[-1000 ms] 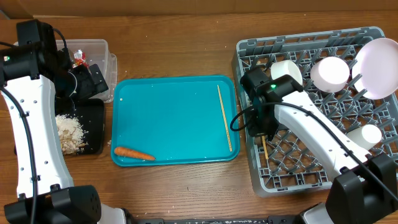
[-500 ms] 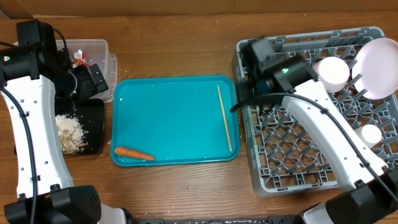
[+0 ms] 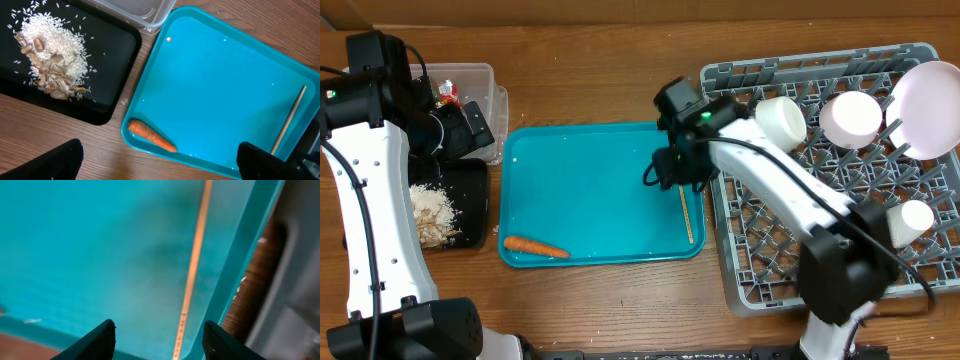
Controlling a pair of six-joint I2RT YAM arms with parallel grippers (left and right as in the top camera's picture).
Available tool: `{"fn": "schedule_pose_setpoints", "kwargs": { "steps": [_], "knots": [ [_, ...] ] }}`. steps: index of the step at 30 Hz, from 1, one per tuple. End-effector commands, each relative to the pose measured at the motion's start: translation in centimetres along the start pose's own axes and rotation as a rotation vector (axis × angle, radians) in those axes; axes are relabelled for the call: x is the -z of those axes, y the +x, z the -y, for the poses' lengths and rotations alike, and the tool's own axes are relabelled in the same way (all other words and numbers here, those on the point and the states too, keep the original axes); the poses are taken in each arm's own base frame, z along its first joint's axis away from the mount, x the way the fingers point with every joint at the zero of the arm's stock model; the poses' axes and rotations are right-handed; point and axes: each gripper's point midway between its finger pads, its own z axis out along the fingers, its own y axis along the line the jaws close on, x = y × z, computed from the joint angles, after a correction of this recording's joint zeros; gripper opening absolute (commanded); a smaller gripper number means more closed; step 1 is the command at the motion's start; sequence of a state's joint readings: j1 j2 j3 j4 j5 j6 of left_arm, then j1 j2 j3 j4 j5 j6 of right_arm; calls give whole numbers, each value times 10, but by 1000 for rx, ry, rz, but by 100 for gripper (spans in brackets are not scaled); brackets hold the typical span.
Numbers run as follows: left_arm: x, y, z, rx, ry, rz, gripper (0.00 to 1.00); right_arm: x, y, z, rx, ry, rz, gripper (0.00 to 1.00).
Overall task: Sort waste into correct bins and load items into the dishwasher
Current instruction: 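Grasp the second chopstick on the teal tray with the right gripper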
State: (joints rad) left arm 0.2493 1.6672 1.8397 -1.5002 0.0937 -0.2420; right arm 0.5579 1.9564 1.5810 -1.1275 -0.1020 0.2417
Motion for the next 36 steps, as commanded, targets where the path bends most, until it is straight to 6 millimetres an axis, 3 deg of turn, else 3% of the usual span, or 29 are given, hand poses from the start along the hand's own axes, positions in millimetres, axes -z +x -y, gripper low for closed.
{"fn": "schedule_pose_setpoints", "kwargs": {
  "steps": [1,6,11,13,19,21,24,26,29,32,33,36],
  "knots": [
    [-3,1,1,16,6,-7,100,-31,8,8,-31,31,-72,59],
    [-3,1,1,16,6,-8,100,-63,18,16,-46,61,-155,58],
    [-3,1,1,15,6,-7,100,-77,21,21,-50,83,-186,54],
    [-3,1,1,15,6,-7,100,-79,21,21,-49,86,-185,47],
    [-3,1,1,16,6,-7,100,-78,23,21,-50,85,-194,9],
    [-3,1,1,16,6,-7,100,-78,24,19,-52,73,-199,4],
    [-3,1,1,16,6,-7,100,-73,27,12,-57,38,-220,4],
    [-3,1,1,16,6,-7,100,-63,25,9,-56,26,-211,4],
    [-3,1,1,16,6,-7,100,-29,10,2,-45,5,-131,4],
    [-3,1,1,16,6,-8,100,24,-9,0,-31,-4,16,4],
    [-3,1,1,16,6,-8,100,50,-15,2,-30,3,91,4],
    [-3,1,1,16,6,-9,100,94,-18,17,-43,48,213,4]
  ]
}}
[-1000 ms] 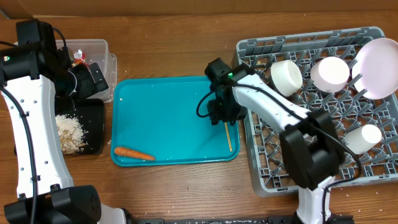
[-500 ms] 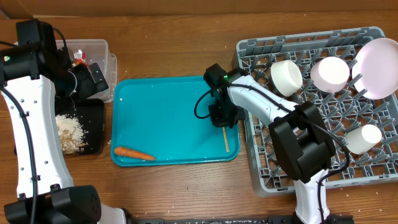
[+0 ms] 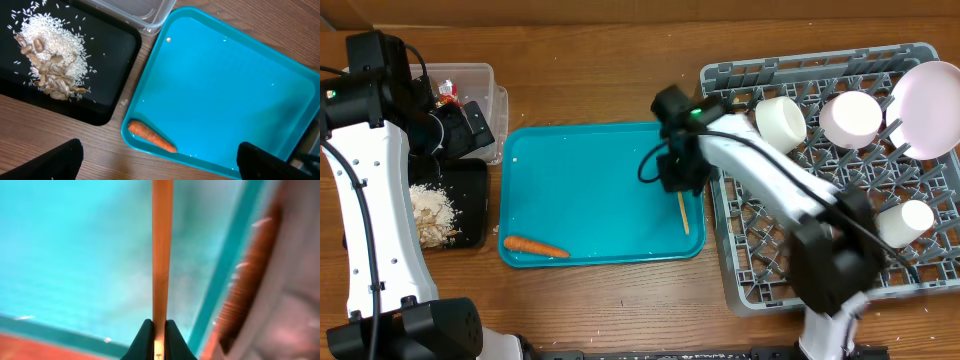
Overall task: Sort waste into correct bins and load items into the dishwasher
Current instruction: 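Grasp the second chopstick on the teal tray with the right gripper, then place the second chopstick into the rack beside the first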
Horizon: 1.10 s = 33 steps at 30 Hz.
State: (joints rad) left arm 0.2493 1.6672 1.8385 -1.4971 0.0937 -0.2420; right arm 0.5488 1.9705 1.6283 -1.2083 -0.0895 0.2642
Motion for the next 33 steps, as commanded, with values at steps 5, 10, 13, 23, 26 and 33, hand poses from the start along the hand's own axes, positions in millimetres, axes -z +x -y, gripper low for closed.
{"fn": "schedule_pose_setpoints", "kwargs": {
  "steps": [5,10,13,23,26,33],
  "knots": [
    [-4,2,1,16,5,-13,100,120,2,63,-44,200,271,4],
    [-5,3,2,16,8,-16,100,98,27,92,-72,254,142,4],
    [-6,3,2,16,7,-20,100,74,40,101,-82,269,81,4],
    [-6,3,2,16,7,-21,100,12,67,102,-87,219,-10,10],
    [-6,4,2,16,7,-23,100,24,58,99,-97,209,29,26],
    [-7,9,8,-5,8,-38,100,94,32,88,-146,156,226,41]
  ]
}}
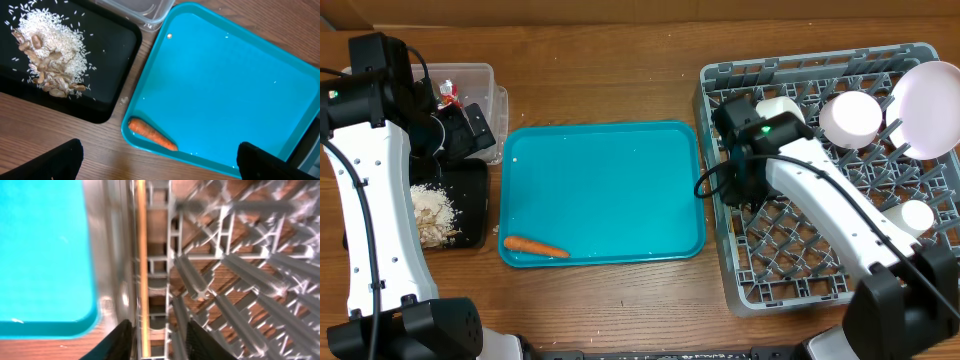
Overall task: Sort waste into correct bins and load items into the dishwasher
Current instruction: 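Place the second chopstick into the rack beside the first, then grasp the carrot on the teal tray with the left gripper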
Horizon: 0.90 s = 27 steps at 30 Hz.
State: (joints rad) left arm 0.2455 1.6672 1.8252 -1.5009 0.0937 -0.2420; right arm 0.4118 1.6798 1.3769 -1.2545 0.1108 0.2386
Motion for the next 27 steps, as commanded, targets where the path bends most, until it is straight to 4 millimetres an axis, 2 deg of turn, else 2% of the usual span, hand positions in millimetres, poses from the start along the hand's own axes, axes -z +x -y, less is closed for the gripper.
{"fn": "schedule_pose_setpoints", "kwargs": {
  "steps": [1,2,3,7,12,17,19,22,27],
  "knots": [
    [-4,7,12,-16,13,-25,100,61,-22,4,-77,-60,184,41],
    [-4,10,18,-31,15,-33,100,76,-25,10,-119,-75,229,41],
    [-4,13,21,-40,14,-37,100,83,-27,14,-145,-83,251,45],
    [-11,28,39,-88,-11,-72,100,114,-25,47,-292,-105,353,72],
    [-35,70,49,-86,-91,-197,100,132,-16,93,-401,-122,399,98],
    [-73,118,42,-32,-182,-344,100,119,-4,133,-523,-92,338,100],
    [-81,134,34,1,-212,-391,100,113,-1,141,-551,-81,307,100],
    [-81,149,22,29,-231,-393,98,103,0,146,-570,-72,265,100],
    [-60,171,8,99,-165,-250,100,87,-2,146,-554,-64,202,100]
  ]
}}
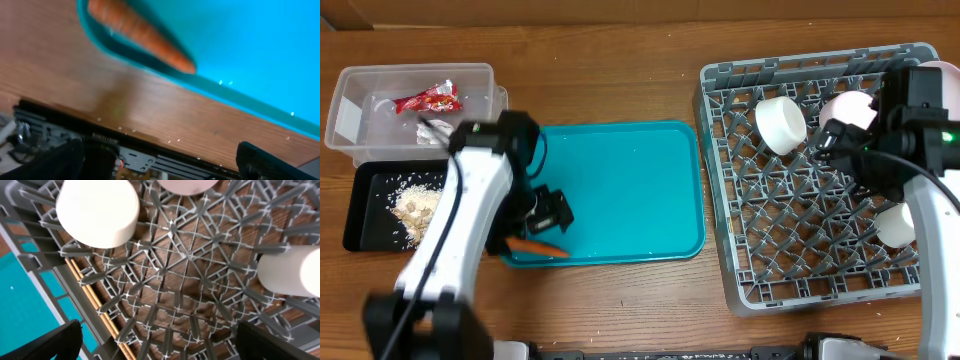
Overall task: Sort waste into correct bins and load items into the dishwasher
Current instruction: 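Grasp the carrot on the teal tray with the left gripper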
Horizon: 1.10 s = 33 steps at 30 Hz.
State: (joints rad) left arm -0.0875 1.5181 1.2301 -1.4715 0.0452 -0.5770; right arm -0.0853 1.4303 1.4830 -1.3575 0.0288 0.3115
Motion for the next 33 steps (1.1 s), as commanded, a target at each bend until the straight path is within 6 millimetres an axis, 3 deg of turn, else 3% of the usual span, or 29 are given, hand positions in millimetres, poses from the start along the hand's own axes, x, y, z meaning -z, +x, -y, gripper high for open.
{"fn": "schedule_pose_setpoints", "kwargs": {
  "steps": [1,6,11,19,28,33],
  "knots": [
    [21,18,-15,108,88,167,100,-7,-2,-1,25,2,-25,100],
    [32,22,-35,315,213,403,100,-15,2,-1,25,11,-65,100],
    [28,15,-28,344,304,466,100,-15,5,-9,23,-34,-81,100],
    [-24,4,-25,350,152,319,100,-15,4,-9,24,-34,-80,100],
    [-71,-23,-9,369,47,199,100,-15,3,-9,24,-36,-74,100],
    [-93,-28,-6,386,-1,139,100,-15,4,-8,28,-29,-79,100]
  ]
}}
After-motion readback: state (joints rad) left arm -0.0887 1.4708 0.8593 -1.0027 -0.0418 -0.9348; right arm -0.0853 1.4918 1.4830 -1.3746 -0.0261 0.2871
